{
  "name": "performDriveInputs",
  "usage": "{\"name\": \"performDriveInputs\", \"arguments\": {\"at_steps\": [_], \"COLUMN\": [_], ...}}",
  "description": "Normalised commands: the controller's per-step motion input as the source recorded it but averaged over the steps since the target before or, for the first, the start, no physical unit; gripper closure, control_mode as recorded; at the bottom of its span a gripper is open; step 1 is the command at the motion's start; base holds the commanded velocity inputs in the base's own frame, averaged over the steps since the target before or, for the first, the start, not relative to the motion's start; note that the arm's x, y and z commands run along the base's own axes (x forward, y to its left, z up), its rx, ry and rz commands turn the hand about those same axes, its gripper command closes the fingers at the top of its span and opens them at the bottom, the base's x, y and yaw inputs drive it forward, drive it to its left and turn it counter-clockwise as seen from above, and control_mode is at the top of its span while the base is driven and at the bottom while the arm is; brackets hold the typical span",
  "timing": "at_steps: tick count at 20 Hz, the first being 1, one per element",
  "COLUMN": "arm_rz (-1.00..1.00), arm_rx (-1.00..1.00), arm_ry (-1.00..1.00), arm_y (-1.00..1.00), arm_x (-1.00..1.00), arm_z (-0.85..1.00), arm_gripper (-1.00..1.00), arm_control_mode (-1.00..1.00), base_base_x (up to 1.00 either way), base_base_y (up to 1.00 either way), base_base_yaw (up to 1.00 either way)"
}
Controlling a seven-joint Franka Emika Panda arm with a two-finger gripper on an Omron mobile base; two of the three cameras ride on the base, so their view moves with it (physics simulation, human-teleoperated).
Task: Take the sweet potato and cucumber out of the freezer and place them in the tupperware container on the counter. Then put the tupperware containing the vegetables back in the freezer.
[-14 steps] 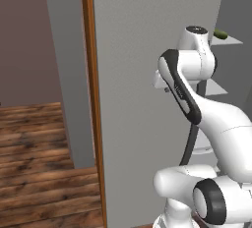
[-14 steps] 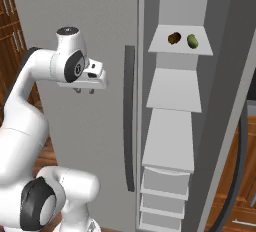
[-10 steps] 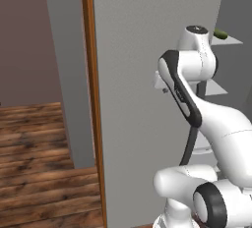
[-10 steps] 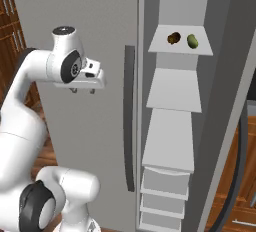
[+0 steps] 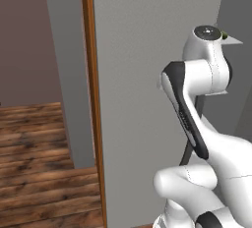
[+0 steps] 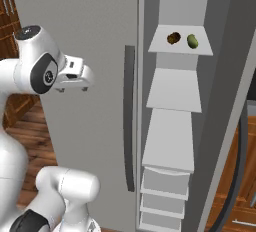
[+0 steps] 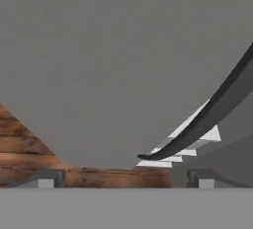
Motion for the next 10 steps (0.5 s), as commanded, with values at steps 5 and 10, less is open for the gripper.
{"name": "performDriveInputs", "arguments": {"at_steps": [5, 10], "arm_rz": [-0.05, -0.02], "arm_rx": [0.0, 0.0], "arm_ry": [-0.01, 0.0], "arm_y": [0.0, 0.0], "arm_x": [-0.44, -0.41], "arm_z": [0.29, 0.06], "arm_gripper": [-1.0, -1.0], "arm_control_mode": [-1.0, -1.0], "base_base_x": [0.0, 0.0], "base_base_y": [0.0, 0.0], "base_base_yaw": [0.0, 0.0]}}
